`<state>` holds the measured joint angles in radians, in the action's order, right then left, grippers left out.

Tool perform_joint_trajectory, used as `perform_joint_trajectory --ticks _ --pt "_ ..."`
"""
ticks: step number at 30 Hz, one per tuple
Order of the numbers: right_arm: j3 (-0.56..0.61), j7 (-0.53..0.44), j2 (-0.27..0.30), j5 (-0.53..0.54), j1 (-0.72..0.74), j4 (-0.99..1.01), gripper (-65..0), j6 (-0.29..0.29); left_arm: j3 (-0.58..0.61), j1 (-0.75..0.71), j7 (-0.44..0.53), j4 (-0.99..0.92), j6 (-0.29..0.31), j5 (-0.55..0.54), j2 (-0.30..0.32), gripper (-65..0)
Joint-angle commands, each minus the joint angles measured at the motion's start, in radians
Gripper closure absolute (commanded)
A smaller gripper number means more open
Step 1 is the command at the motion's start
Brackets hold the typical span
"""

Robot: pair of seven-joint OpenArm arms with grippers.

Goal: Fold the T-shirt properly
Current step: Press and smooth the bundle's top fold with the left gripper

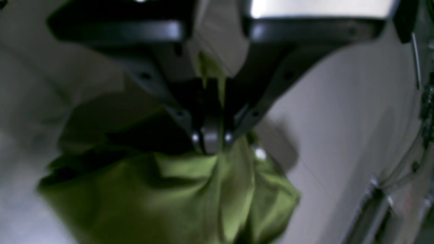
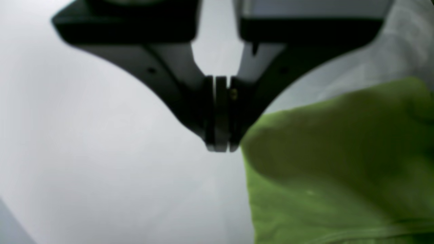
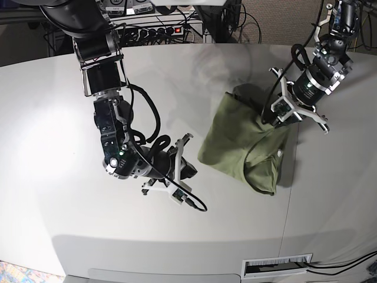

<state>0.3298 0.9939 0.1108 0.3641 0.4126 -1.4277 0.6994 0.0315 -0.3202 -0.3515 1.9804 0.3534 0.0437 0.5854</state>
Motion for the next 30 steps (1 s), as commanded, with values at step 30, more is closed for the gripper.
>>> perform_joint_trajectory --ticks 30 --pt "-0.004 -0.030 -0.003 0.009 0.031 -0.017 0.0 -0.001 -0.008 0.060 0.099 -0.178 0.077 0.188 0.049 -11.8"
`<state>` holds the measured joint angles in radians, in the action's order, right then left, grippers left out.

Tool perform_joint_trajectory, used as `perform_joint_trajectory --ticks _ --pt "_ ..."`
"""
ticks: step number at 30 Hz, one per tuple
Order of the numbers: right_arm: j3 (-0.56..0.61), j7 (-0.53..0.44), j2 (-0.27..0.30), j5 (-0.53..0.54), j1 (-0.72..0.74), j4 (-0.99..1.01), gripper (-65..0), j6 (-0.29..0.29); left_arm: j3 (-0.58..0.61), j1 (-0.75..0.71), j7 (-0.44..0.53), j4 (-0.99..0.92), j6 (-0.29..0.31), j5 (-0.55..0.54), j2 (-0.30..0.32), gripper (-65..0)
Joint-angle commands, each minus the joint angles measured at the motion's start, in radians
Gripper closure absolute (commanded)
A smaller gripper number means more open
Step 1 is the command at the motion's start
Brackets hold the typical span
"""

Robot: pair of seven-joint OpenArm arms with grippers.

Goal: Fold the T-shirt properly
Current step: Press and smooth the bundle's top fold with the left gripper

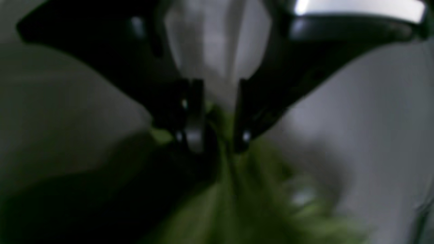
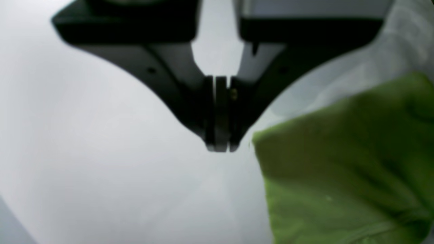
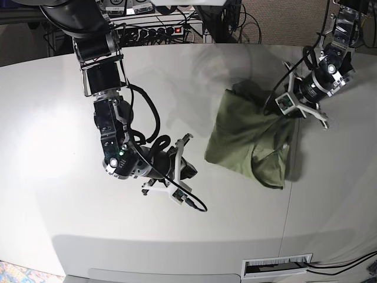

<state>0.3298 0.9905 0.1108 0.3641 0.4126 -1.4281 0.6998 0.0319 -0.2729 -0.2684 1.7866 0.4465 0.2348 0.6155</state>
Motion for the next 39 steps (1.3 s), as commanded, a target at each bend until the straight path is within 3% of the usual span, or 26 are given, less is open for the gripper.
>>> perform_joint_trajectory --ticks 1,10,16,19,23,26,32,34,37,39 --pt "-0.004 -0.026 -0.003 0.009 0.032 -0.017 0.0 -0.002 -0.008 0.023 0.015 0.015 -0.045 0.019 0.029 -10.3" --pt "-0.004 -0.029 -0.003 0.009 0.031 -0.017 0.0 -0.002 -0.008 0.108 -0.032 0.011 -0.225 0.038 0.064 -9.9" --pt "-0.004 -0.030 0.000 0.009 0.033 -0.017 0.0 -0.002 -0.008 0.106 -0.084 0.029 -0.232 0.146 0.075 -9.9" --pt "-0.004 -0.029 0.000 0.009 0.036 -0.017 0.0 -0.002 -0.008 0.106 -0.101 0.029 -0.265 0.149 0.091 -10.0" --pt "-0.005 -0.029 0.000 0.009 0.037 -0.017 0.0 -0.002 -0.008 0.106 -0.125 0.028 -0.270 0.147 0.112 -16.3" --pt "-0.005 -0.031 0.000 0.009 0.037 -0.017 0.0 -0.002 -0.008 0.104 -0.160 0.029 -0.288 0.140 0.116 -16.8" --pt "-0.005 -0.069 0.000 -0.038 0.036 -0.017 0.0 -0.002 -0.008 0.104 -0.275 0.158 -0.304 -0.273 0.116 -16.5" --pt "-0.005 -0.086 -0.001 -0.073 0.036 -0.017 0.0 -0.002 -0.008 0.104 -0.279 0.225 -0.304 -0.400 0.116 -12.5" --pt "-0.005 -0.097 -0.003 -0.082 0.036 -0.016 0.0 -0.002 -0.008 0.104 -0.309 0.276 -0.292 -0.520 0.093 -1.0" --pt "-0.005 -0.109 -0.003 -0.116 0.036 -0.016 0.0 -0.002 -0.008 0.103 -0.316 0.274 -0.290 -0.580 0.062 0.0"
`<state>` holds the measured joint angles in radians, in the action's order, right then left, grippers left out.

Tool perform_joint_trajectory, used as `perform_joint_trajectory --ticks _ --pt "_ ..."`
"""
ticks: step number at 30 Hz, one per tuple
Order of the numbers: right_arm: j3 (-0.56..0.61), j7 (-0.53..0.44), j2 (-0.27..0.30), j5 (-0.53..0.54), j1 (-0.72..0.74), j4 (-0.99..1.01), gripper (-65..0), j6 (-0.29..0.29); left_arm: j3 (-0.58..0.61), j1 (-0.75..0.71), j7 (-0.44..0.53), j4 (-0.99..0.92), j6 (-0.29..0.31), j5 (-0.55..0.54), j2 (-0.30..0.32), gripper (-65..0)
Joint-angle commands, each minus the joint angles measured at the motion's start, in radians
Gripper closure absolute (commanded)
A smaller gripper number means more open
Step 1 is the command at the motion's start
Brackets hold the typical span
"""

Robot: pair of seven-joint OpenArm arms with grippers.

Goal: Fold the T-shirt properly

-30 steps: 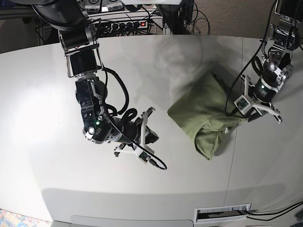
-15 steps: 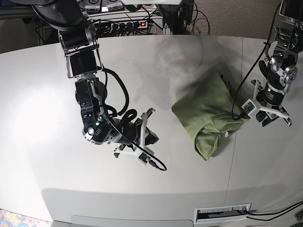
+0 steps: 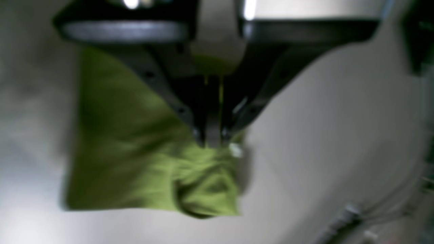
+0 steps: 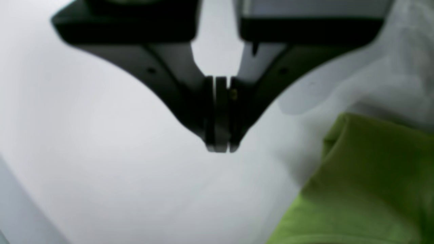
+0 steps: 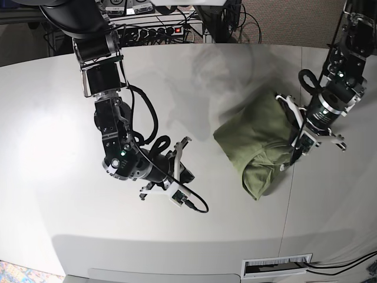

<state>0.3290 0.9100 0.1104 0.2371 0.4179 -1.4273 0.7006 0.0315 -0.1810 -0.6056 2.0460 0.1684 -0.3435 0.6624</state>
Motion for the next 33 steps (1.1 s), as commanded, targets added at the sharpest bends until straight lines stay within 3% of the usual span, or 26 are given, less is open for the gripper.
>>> perform_joint_trajectory --ticks 1,6,13,18,26,33 --pt "-0.004 -0.032 -0.003 -0.003 0.031 -0.017 0.0 -0.002 -0.008 0.008 0.017 0.010 -0.011 -0.024 -0.003 0.0" --pt "-0.003 -0.053 -0.003 -0.006 0.028 -0.017 0.0 -0.002 -0.008 -0.054 0.011 -0.004 -0.001 -0.103 -0.086 0.0" --pt "-0.004 -0.045 -0.002 -0.028 0.028 -0.017 0.0 -0.002 -0.008 -0.106 0.061 -0.058 0.021 -0.103 -0.184 0.0" --pt "-0.004 -0.014 -0.002 -0.028 0.028 -0.018 0.0 -0.002 -0.008 -0.101 0.180 -0.234 0.116 -0.079 -0.222 0.0" --pt "-0.021 -0.011 0.000 -0.024 0.029 -0.018 0.0 -0.002 -0.008 -0.101 0.184 -0.352 0.122 0.087 -0.208 0.0" --pt "-0.076 -0.008 0.000 -0.024 0.028 -0.018 0.0 -0.002 -0.008 -0.099 0.180 -0.353 0.163 0.098 -0.073 0.0"
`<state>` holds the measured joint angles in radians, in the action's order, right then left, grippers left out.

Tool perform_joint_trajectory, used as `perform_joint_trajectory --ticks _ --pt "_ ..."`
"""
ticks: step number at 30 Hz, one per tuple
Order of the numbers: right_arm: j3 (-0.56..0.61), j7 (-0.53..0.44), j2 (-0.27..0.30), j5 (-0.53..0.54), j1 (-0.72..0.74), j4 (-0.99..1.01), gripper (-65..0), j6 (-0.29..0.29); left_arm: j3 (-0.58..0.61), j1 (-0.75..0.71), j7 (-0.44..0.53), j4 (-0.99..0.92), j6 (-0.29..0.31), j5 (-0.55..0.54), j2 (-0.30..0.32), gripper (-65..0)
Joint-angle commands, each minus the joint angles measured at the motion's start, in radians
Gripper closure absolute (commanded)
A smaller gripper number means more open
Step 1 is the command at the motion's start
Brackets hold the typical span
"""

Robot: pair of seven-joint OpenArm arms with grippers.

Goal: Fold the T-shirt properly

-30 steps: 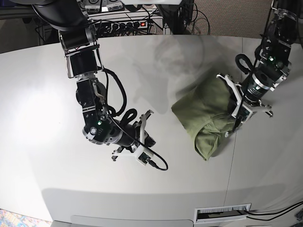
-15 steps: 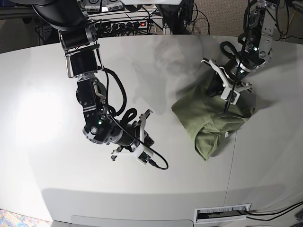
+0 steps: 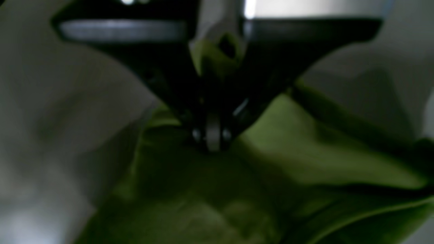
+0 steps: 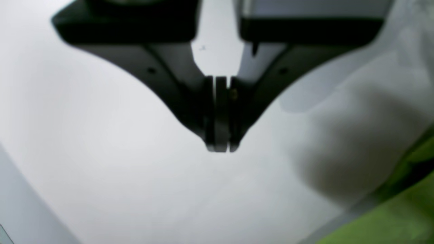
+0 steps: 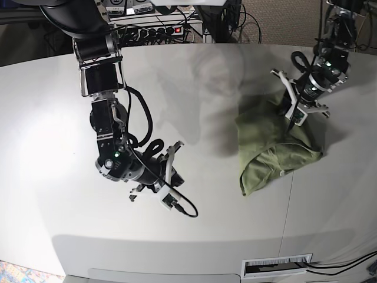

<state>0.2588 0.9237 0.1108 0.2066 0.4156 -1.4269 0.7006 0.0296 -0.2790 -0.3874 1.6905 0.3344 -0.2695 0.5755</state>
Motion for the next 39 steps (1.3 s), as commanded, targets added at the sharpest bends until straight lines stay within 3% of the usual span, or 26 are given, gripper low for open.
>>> perform_joint_trajectory --ticks 1,7,13,20,24,31,39 --pt "-0.014 -0.020 0.000 0.013 0.031 -0.018 0.0 -0.002 -0.006 -0.001 -0.037 0.003 0.001 0.024 0.036 0.0" --pt "-0.032 0.027 0.000 0.085 0.030 -0.018 0.0 -0.002 -0.006 0.000 0.032 0.002 0.000 0.091 0.144 0.0" --pt "-0.032 0.078 0.000 0.155 0.030 -0.018 0.0 -0.002 -0.006 -0.001 0.040 0.012 -0.005 0.113 0.181 0.0" --pt "-0.032 0.222 0.000 0.318 0.030 -0.019 0.0 -0.002 -0.007 -0.002 -0.142 0.217 -0.084 0.114 0.185 -0.1" --pt "-0.032 0.291 0.000 0.385 0.024 -0.019 0.0 -0.002 -0.007 -0.004 -0.193 0.377 -0.119 0.048 0.184 -0.1" --pt "-0.051 0.293 0.024 0.384 -0.114 -0.183 0.0 -0.002 -0.007 -0.105 -0.234 0.519 -0.179 0.077 0.169 -0.1" --pt "-0.206 0.270 0.025 0.385 -0.368 -0.363 0.0 -0.002 -0.015 -0.265 -0.233 0.539 -0.293 0.120 0.097 -0.1"
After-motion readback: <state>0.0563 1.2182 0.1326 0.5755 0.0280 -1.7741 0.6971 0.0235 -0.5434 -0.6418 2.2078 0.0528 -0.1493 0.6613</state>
